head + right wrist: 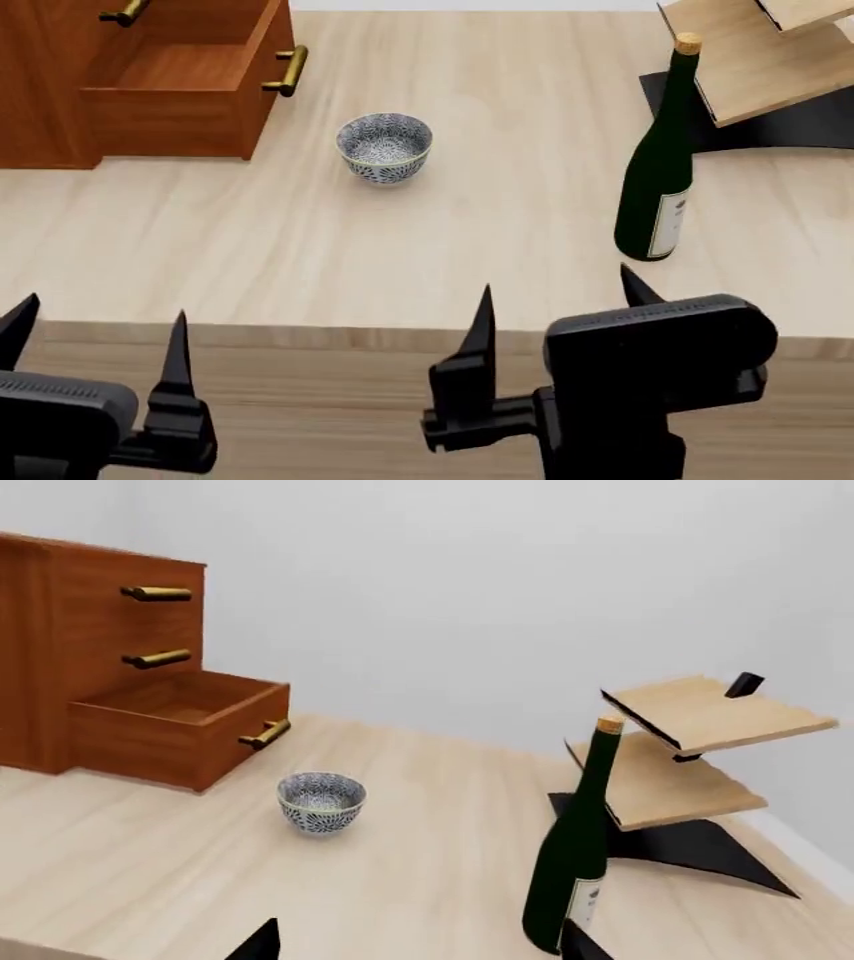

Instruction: Put the bowl in the bottom drawer of the cabinet.

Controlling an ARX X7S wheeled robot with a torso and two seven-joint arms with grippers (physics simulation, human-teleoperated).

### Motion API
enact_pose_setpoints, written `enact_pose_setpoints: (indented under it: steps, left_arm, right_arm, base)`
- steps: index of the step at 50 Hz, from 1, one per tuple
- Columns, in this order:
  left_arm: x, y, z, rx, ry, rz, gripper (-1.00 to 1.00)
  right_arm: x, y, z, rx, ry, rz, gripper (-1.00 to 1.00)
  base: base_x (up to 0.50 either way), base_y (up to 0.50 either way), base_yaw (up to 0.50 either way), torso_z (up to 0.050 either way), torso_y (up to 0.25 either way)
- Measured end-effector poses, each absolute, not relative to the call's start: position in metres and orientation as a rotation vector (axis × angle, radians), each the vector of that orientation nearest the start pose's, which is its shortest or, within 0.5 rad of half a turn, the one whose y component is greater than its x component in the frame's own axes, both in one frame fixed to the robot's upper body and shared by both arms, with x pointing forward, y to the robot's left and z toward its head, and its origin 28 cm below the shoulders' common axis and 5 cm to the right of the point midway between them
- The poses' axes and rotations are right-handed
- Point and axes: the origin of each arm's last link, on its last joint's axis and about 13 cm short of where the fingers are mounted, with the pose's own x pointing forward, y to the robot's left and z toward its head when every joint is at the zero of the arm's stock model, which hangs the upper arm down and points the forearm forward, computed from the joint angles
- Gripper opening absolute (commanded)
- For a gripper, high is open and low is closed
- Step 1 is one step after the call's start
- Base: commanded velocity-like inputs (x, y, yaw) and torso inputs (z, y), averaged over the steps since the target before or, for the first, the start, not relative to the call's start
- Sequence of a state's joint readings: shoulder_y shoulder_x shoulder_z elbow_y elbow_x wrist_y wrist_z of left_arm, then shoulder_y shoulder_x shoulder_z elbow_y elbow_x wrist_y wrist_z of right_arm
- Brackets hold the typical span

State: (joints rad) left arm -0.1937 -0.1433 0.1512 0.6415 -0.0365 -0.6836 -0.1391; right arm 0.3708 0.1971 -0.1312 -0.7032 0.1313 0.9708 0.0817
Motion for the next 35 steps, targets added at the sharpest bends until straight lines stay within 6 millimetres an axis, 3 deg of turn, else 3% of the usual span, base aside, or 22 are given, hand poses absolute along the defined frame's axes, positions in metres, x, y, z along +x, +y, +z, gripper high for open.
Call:
enact_pose_setpoints:
  steps: [16,35]
  left_arm:
    - [0.2178,0.1991,0.1425,0.136,-0.165,-0.025,1.0]
    - [0.2142,0.199,0.1437,0.145,-0.182,-0.018,1.0]
  right_arm:
    - [0.2306,-0.1024,0.1698,-0.147,-0.089,0.098,1.0]
    - [0.2288,-0.1031,0.172,-0.139,-0.101,0.091,1.0]
  base:
    - [0.0,0.0,0.0,0.0,0.0]
    - [0.27,0.0,0.0,0.0,0.0]
